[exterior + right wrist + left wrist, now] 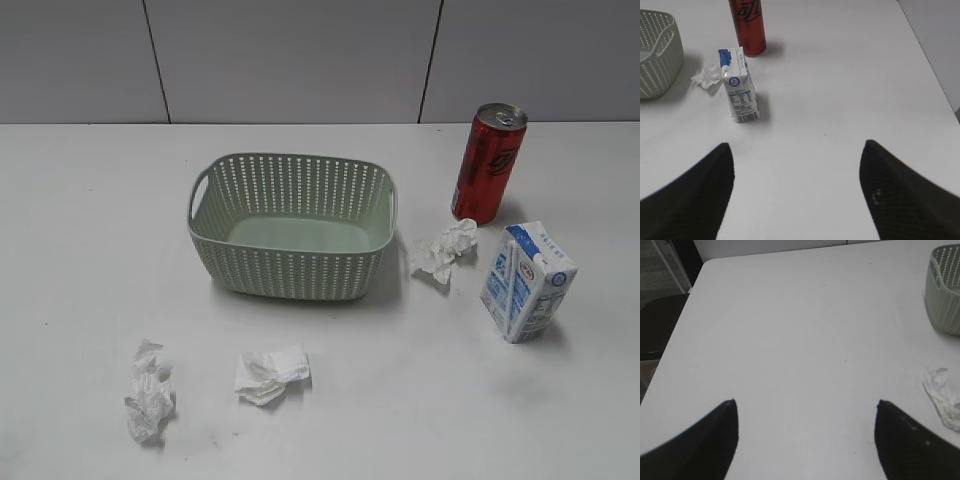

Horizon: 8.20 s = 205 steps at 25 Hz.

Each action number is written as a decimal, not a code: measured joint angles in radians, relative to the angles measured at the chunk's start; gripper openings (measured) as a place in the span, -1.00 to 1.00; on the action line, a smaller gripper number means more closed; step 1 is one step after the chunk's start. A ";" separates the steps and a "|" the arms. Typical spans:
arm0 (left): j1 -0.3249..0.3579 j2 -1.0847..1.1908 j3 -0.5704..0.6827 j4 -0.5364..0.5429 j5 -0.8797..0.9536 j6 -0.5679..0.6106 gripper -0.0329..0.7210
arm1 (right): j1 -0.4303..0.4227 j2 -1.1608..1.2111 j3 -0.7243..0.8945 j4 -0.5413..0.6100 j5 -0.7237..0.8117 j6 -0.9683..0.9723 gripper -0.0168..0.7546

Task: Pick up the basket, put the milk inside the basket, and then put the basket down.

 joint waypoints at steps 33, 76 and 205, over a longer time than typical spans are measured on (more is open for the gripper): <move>0.000 0.704 -0.225 -0.237 -0.373 0.068 0.68 | 0.000 0.000 0.000 0.000 0.000 0.000 0.57; -0.338 2.125 -1.048 -0.253 -0.286 -0.037 -0.93 | -0.001 0.000 0.000 0.001 0.000 0.000 0.57; -0.397 1.893 -1.048 -0.091 -0.090 -0.339 -0.95 | 0.367 1.706 -1.298 -0.006 0.170 -0.089 0.53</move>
